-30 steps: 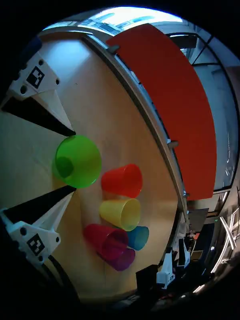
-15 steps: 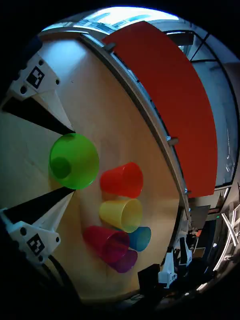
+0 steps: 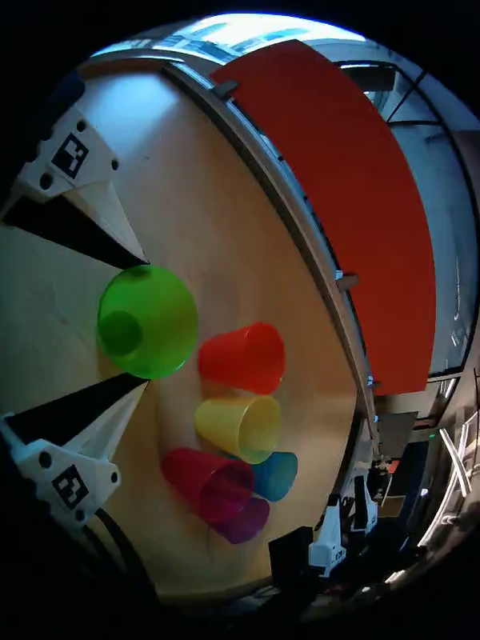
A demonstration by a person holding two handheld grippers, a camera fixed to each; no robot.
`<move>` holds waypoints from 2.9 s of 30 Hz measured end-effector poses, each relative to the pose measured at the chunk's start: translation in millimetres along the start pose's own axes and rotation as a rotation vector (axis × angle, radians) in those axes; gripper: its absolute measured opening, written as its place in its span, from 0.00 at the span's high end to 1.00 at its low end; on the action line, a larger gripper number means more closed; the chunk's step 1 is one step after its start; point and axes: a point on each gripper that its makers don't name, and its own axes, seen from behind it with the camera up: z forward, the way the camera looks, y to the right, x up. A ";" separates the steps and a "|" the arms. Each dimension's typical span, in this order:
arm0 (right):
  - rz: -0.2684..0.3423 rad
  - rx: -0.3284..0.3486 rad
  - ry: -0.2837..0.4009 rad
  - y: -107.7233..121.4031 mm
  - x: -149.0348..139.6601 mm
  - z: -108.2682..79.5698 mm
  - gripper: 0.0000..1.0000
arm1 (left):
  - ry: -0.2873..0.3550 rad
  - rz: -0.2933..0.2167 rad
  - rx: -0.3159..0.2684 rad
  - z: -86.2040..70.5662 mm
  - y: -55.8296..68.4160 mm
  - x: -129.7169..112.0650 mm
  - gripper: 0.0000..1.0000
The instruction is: Pour water
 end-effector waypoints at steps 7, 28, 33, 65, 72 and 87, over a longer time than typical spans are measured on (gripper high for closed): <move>-0.009 0.009 -0.006 -2.3 -0.9 0.8 0.00 | 0.023 -0.020 0.004 -3.9 0.3 5.8 0.12; -0.016 0.068 -0.055 -18.8 -14.5 9.8 0.00 | 0.026 0.017 0.021 -24.5 7.1 4.7 0.13; -0.015 0.091 -0.076 -24.0 -24.1 9.4 0.00 | 0.035 0.017 0.024 -29.3 8.8 7.3 0.12; -0.045 0.214 -0.170 -62.5 -61.2 8.8 0.00 | 0.039 0.044 0.031 -39.1 11.9 7.8 0.12; -0.046 0.227 -0.179 -66.6 -62.1 10.9 0.00 | 0.040 0.043 0.029 -40.6 11.9 8.1 0.12; -0.069 0.259 -0.223 -74.7 -74.4 24.4 0.00 | 0.036 0.046 0.033 -42.0 9.7 5.2 0.13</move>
